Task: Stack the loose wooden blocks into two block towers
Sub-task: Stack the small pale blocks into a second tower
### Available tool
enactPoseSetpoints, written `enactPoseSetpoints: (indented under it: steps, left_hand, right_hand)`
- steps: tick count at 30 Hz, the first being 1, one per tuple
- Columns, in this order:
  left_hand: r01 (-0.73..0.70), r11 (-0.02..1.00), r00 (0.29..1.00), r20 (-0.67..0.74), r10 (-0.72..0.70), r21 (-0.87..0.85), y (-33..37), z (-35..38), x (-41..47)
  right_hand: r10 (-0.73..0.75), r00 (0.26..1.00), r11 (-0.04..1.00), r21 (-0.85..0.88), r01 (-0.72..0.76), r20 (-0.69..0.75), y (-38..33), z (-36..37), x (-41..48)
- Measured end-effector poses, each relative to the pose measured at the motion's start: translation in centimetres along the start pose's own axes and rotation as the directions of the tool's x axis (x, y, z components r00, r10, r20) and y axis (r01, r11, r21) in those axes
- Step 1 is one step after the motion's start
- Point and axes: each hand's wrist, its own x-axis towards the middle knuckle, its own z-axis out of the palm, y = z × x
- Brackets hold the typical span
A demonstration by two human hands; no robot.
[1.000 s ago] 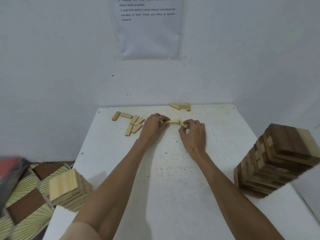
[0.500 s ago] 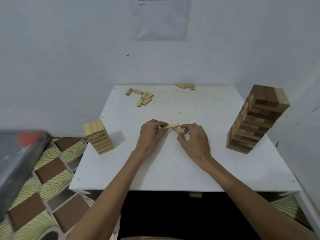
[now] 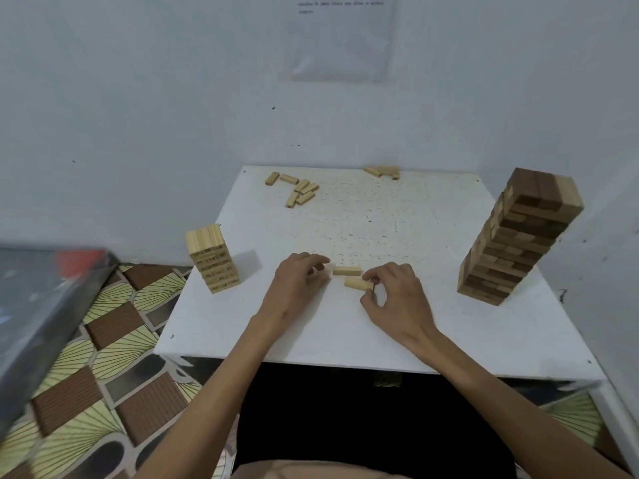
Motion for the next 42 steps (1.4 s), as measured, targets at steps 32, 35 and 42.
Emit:
enactPoseSetpoints:
  steps: [32, 35, 42]
  left_hand:
    - [0.061, 0.981, 0.998, 0.034, -0.055, -0.185, 0.4, 0.0, 1.0]
    - [0.07, 0.959, 0.996, 0.066, -0.053, -0.276, 0.3, -0.6, 0.6]
    - [0.016, 0.984, 1.0, 0.014, -0.018, 0.175, -0.5, -0.7, 0.3]
  right_hand:
    - [-0.043, 0.976, 0.993, 0.116, 0.019, 0.212, -0.1, -0.1, 2.2]
    - [-0.034, 0.974, 0.989, 0.15, 0.001, 0.224, 0.0, -0.3, 2.4]
    - [-0.014, 0.938, 0.998, 0.065, -0.009, 0.347, -0.5, -1.2, 4.0]
